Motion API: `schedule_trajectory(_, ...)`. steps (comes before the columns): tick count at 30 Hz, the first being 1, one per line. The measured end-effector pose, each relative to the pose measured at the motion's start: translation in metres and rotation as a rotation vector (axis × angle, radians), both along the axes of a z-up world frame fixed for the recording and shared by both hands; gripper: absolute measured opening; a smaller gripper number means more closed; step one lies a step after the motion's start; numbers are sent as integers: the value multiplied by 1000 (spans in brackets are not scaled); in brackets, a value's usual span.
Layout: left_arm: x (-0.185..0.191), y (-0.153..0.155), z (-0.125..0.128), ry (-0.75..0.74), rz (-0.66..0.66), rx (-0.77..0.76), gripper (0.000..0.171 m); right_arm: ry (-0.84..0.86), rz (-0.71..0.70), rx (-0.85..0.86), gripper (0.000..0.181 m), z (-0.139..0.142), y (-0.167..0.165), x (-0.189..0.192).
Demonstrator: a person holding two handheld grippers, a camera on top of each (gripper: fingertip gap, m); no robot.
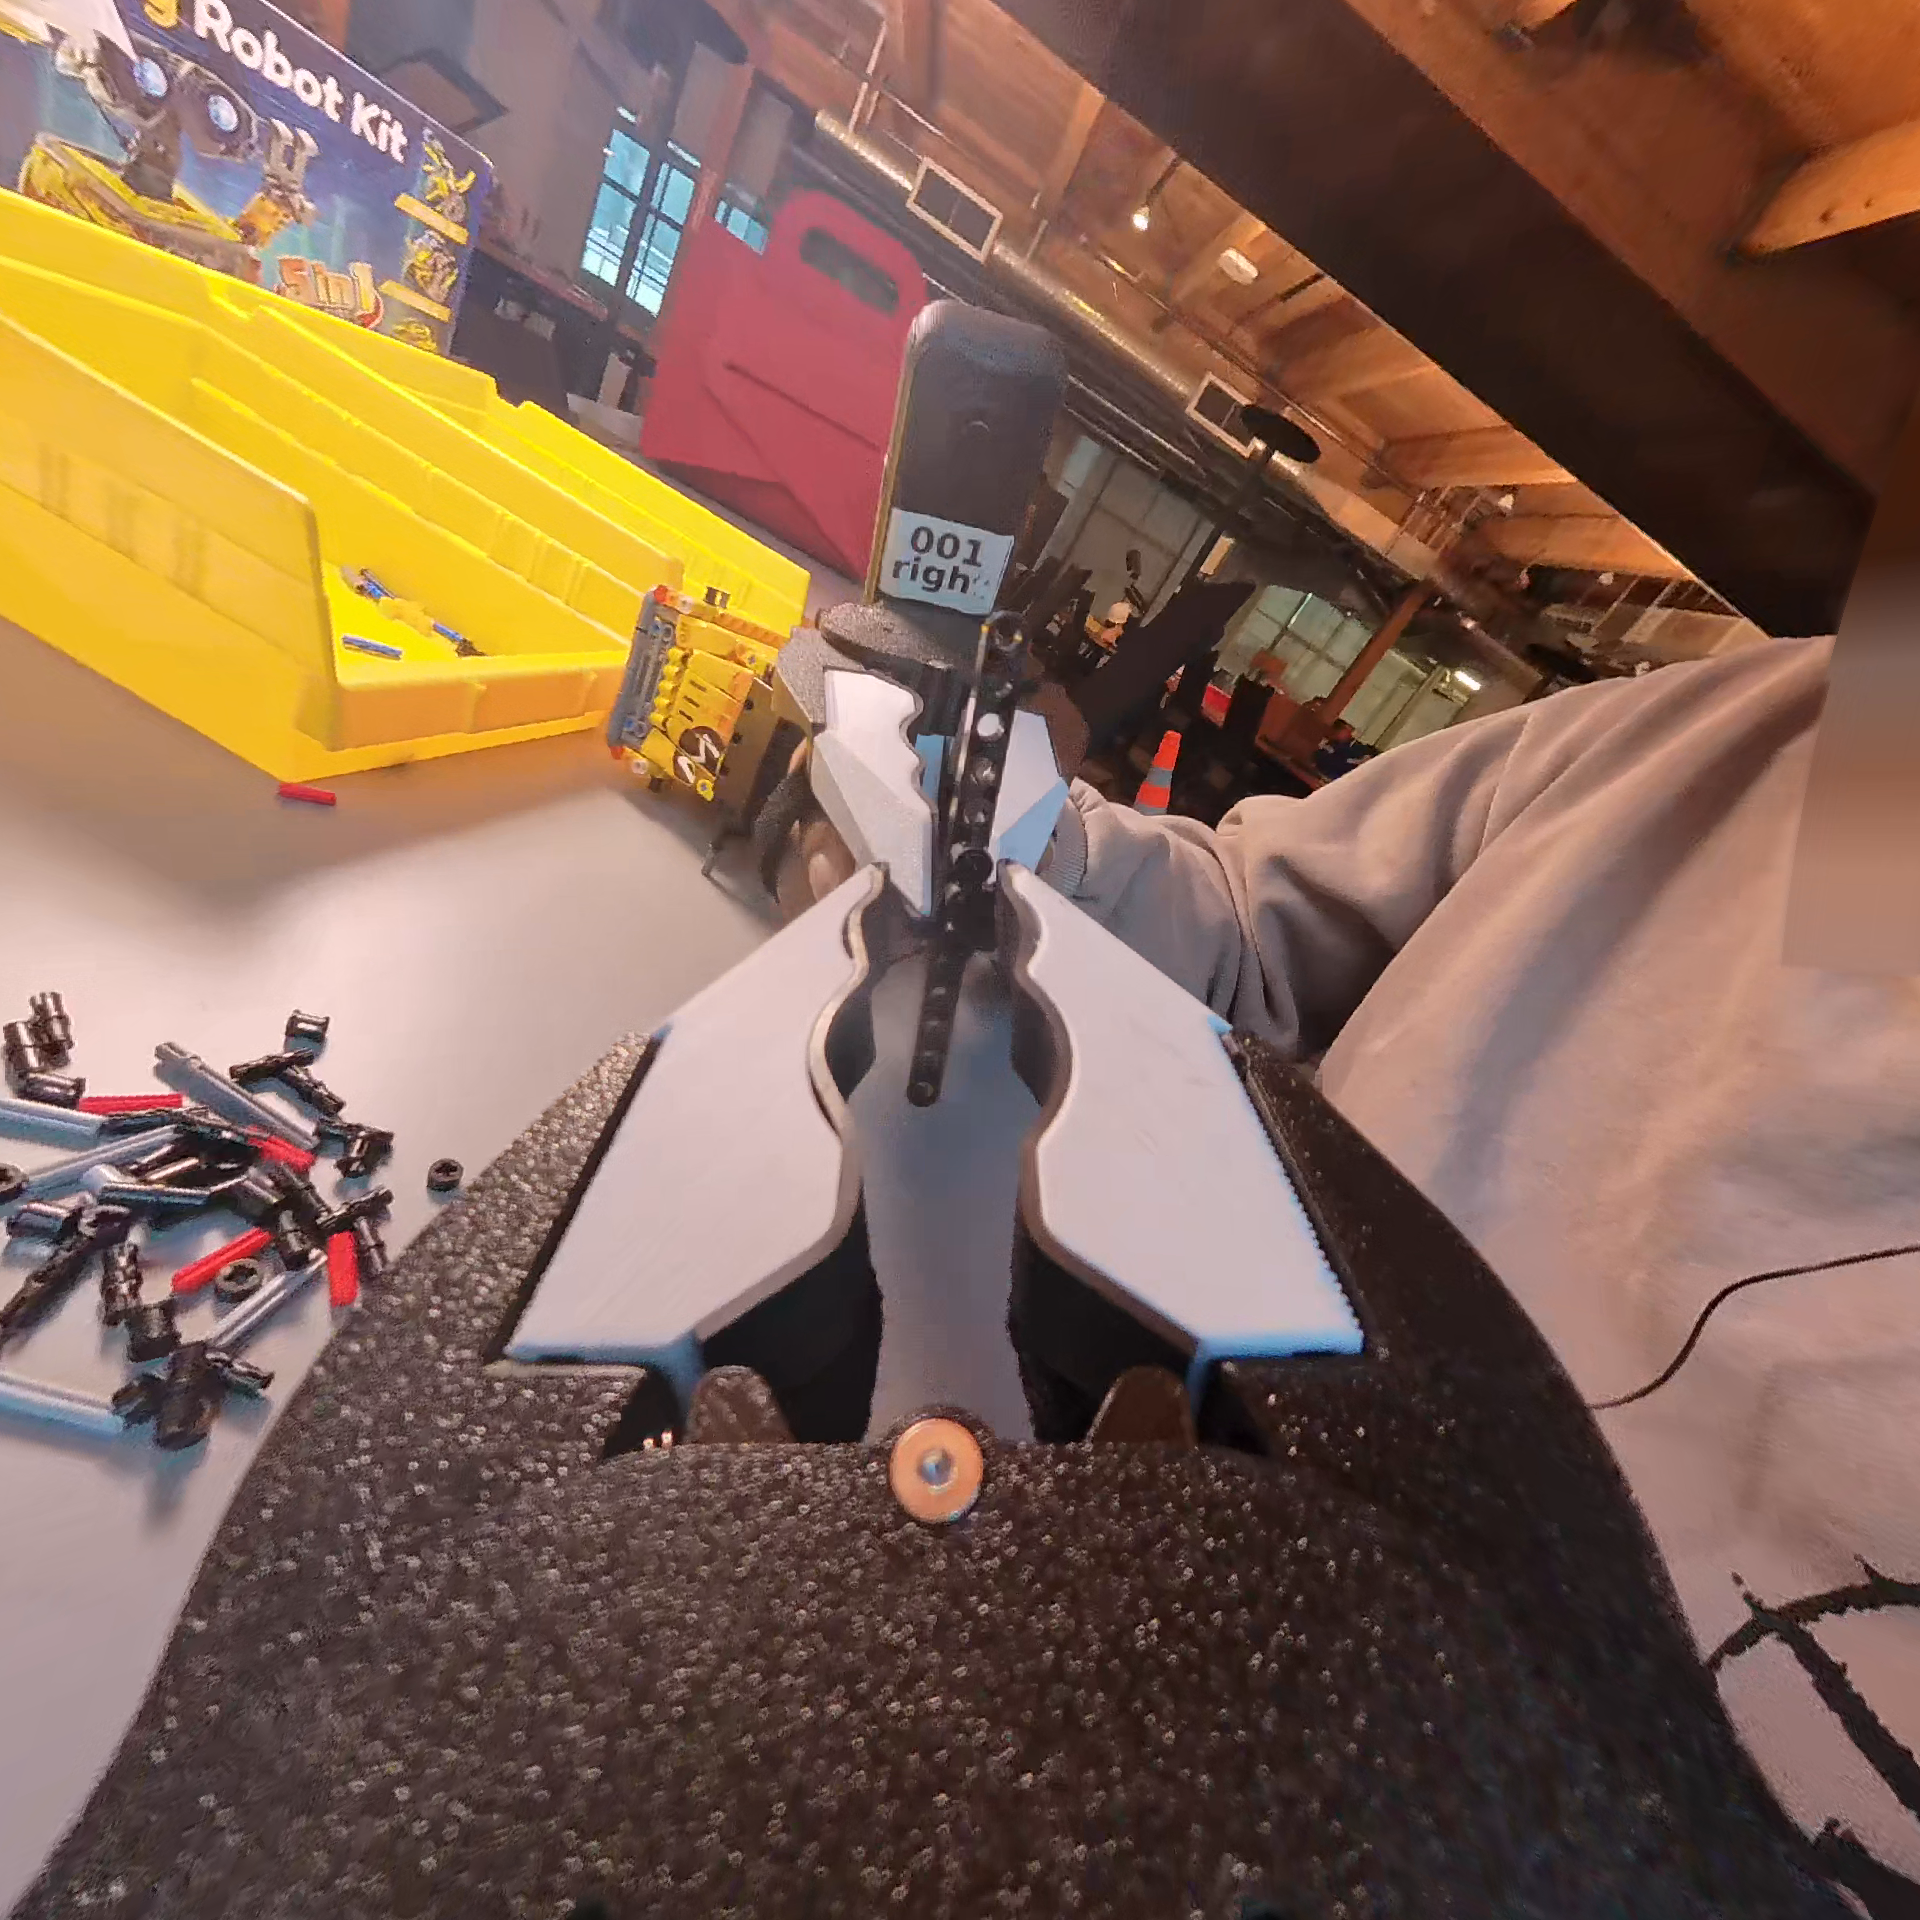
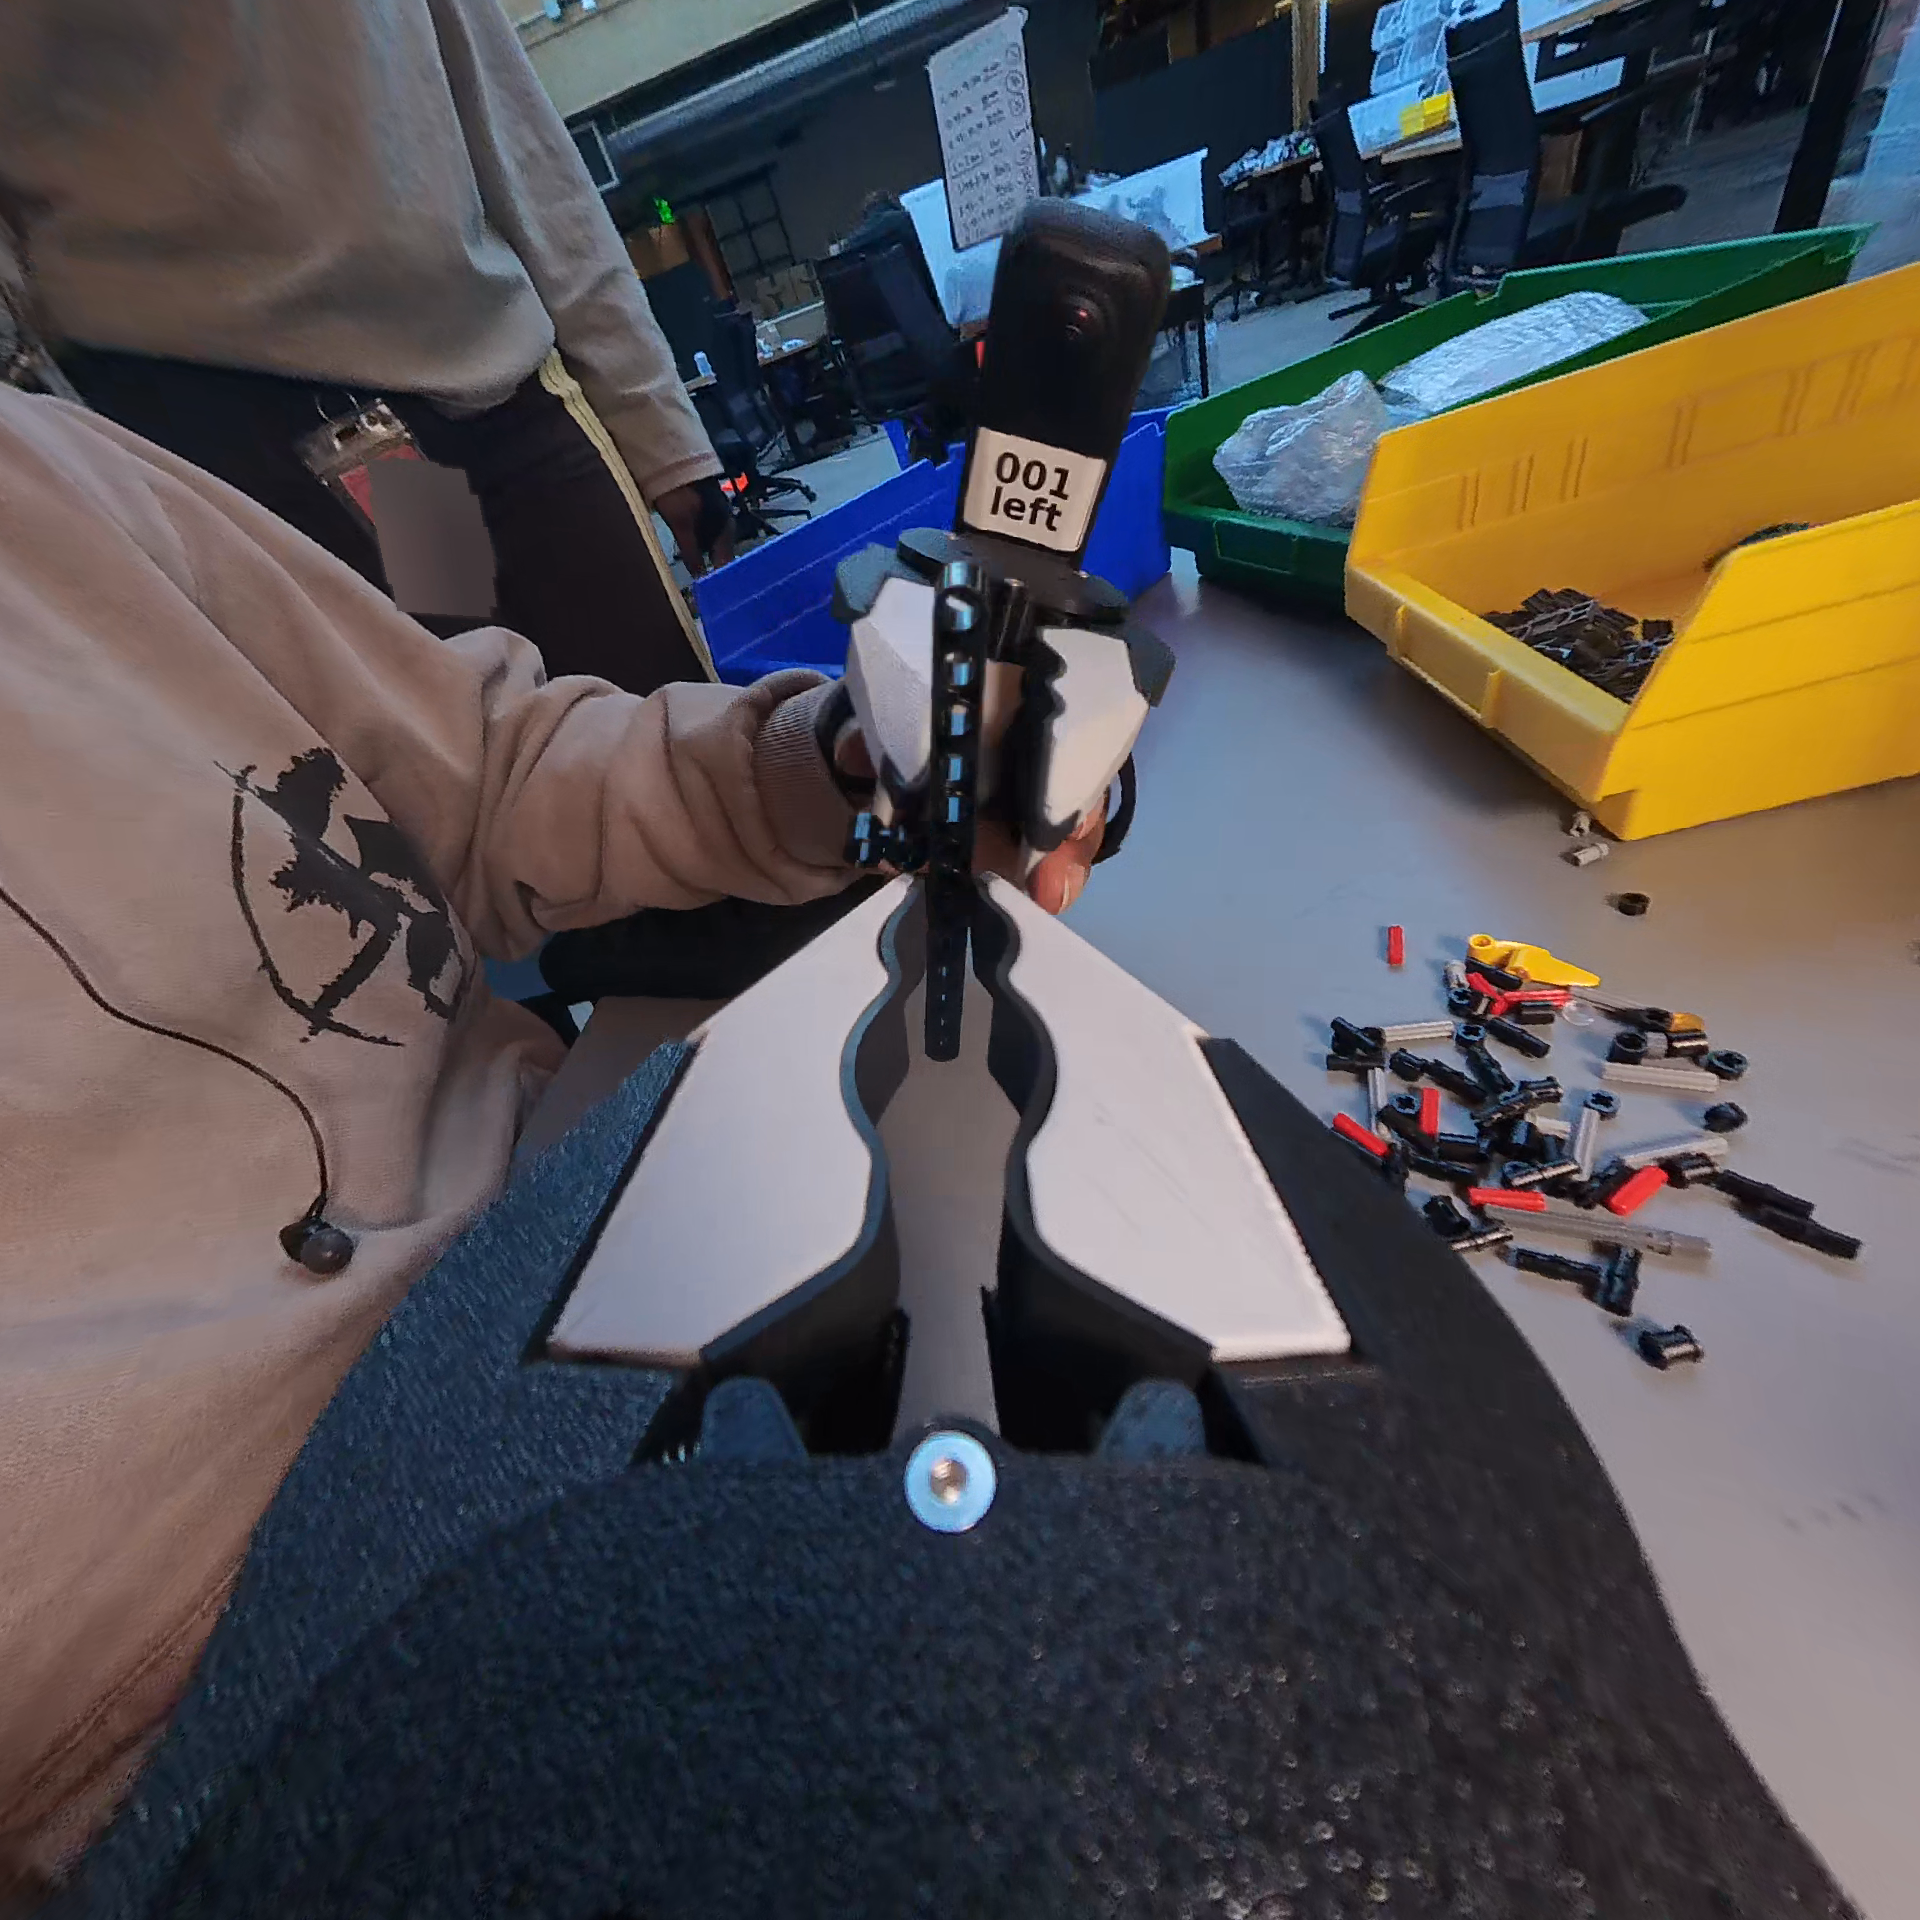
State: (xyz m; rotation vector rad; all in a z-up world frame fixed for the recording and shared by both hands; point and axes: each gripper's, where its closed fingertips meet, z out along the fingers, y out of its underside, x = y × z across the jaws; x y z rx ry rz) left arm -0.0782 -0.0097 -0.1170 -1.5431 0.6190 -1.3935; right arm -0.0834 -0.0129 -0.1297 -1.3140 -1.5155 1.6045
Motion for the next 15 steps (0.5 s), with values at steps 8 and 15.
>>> schedule_trajectory(8,3,-14,5,17,-63,36,21,2,0,40,6,2,-3,0)
schedule_trajectory(15,9,-10,-7,155,-4,106,31,-4,-8,31,6,0,-1,-1)
